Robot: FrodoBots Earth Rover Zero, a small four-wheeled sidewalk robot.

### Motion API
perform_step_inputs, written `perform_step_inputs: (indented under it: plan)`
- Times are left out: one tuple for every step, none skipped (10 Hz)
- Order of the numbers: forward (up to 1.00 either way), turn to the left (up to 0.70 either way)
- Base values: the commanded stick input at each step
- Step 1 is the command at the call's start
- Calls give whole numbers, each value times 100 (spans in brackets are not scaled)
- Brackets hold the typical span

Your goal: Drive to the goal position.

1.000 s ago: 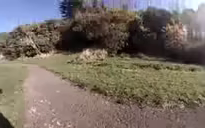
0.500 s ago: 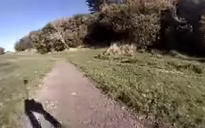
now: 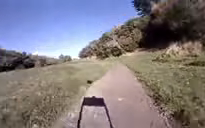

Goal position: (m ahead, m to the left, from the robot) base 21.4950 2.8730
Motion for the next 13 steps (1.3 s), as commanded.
perform_step_inputs:
  plan:
    - [100, 1]
    - [100, 1]
    - [100, 1]
    - [100, 1]
    - [100, 1]
    - [100, 0]
    - [100, -4]
    - [100, -38]
    - [100, -39]
    - [100, -39]
    - [100, -39]
    - [100, -35]
    - [100, -19]
